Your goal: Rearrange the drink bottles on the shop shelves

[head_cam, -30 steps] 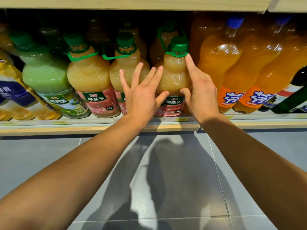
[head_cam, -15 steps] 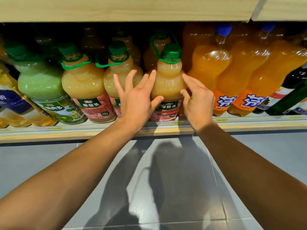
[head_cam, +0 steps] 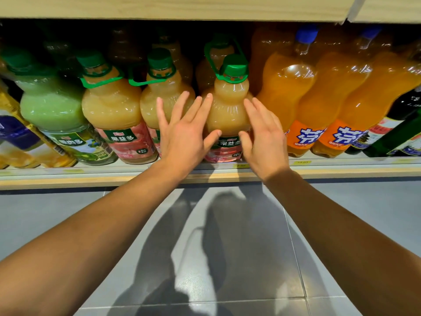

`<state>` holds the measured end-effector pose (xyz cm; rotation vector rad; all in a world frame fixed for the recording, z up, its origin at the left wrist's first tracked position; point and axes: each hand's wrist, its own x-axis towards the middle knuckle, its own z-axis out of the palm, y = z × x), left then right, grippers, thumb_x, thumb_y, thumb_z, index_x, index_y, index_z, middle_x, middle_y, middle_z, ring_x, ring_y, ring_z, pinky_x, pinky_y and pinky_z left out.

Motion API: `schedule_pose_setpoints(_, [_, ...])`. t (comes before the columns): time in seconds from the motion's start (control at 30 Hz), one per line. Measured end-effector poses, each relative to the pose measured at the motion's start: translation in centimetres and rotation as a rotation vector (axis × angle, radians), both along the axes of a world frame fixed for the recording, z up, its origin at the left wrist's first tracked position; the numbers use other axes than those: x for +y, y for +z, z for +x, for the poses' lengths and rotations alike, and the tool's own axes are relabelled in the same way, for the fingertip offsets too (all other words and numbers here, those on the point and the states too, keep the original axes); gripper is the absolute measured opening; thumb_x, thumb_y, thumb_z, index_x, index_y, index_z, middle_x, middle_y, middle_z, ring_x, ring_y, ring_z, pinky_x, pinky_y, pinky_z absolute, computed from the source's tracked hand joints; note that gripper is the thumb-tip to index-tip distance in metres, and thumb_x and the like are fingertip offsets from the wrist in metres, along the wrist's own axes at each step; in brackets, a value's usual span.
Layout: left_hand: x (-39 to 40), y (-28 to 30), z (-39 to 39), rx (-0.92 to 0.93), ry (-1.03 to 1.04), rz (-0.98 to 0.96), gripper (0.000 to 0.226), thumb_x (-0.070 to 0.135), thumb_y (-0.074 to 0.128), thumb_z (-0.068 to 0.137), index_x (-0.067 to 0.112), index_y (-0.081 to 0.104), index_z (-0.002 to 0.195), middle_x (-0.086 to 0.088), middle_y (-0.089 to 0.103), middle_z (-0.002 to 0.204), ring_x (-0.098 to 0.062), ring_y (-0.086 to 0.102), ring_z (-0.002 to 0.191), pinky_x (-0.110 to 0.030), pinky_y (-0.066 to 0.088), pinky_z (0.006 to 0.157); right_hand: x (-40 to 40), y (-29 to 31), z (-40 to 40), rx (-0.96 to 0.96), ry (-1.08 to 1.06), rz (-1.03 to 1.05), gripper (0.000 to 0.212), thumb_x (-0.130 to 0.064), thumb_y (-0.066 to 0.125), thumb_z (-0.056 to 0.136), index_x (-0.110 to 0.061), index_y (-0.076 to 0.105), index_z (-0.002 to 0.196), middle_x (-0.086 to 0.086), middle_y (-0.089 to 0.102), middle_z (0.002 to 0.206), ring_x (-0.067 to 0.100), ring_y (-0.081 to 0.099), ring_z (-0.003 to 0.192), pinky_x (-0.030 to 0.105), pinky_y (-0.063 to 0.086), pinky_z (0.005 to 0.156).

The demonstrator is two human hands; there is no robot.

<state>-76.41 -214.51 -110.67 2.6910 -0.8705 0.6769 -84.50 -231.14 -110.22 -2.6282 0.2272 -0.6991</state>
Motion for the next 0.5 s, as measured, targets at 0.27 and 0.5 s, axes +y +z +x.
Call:
schedule_pose_setpoints(0.27, [1.5, -0.4, -0.1, -0.001, -0.018, 0.119, 0.068, 0.053, 0.040, 0.100, 0.026, 0.019, 0.159, 0.002, 0.034, 0.160, -0.028, 0.010, 0.153, -0.069, -0.002, 0.113, 0.5, -1.7, -0.3, 0.133, 0.037, -0.105, 0.116, -0.047, 0.080, 0.075, -0.013, 0.006, 0.157, 0.009, 0.007, 0.165, 0.027, 0.016, 0.150, 0.042, 0.029, 0.119])
schedule_pose_setpoints(0.5, [2.8, 5.0, -1.8, 0.300, -0.060, 0.231, 0.072, 0.062, 0.039, 0.096, 0.034, 0.015, 0.158, 0.004, 0.021, 0.165, -0.029, -0.002, 0.154, -0.066, -0.005, 0.115, 0.8, 2.8, -2.0, 0.243, 0.048, -0.236, 0.114, -0.058, 0.081, 0.065, -0.008, 0.029, 0.153, 0.018, 0.033, 0.156, 0.040, 0.032, 0.143, 0.052, 0.036, 0.113])
